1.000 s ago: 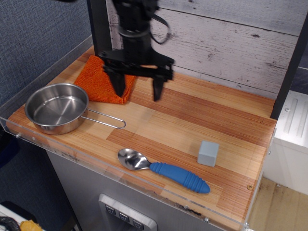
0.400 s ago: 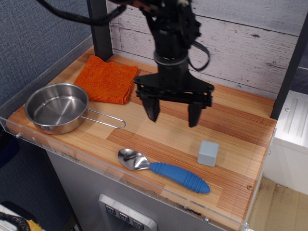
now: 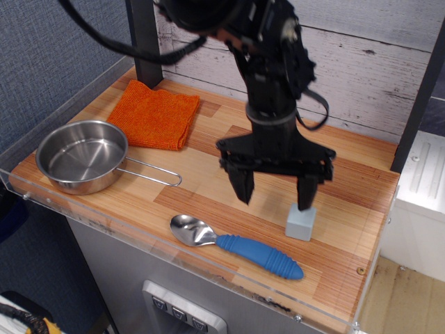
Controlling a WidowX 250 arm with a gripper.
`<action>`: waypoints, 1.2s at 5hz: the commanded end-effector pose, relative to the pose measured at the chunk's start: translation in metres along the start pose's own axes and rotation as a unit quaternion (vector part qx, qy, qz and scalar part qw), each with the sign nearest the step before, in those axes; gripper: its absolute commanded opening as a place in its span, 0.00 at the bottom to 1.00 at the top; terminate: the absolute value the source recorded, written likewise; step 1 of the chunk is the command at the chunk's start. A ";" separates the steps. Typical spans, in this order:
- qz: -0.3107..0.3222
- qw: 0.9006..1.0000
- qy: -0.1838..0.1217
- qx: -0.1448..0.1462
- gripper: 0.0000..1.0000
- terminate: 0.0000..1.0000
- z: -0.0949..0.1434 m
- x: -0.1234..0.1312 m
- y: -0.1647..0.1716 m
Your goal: Place the blue cube in the silver pot.
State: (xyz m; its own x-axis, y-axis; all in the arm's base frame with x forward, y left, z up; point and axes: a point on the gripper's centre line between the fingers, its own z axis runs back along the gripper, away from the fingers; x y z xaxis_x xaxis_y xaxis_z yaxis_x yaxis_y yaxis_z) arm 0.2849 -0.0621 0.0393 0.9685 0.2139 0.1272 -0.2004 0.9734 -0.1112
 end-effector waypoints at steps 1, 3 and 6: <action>-0.039 0.999 -0.001 0.008 1.00 0.00 -0.009 -0.008 -0.025; -0.058 0.998 0.004 0.020 0.00 0.00 -0.021 -0.015 -0.028; -0.045 0.999 -0.010 0.026 0.00 0.00 -0.014 -0.015 -0.019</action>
State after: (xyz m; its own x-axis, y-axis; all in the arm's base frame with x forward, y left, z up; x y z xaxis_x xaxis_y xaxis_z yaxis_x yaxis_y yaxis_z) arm 0.2723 -0.0871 0.0116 0.9876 0.1174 0.1044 -0.1152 0.9930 -0.0267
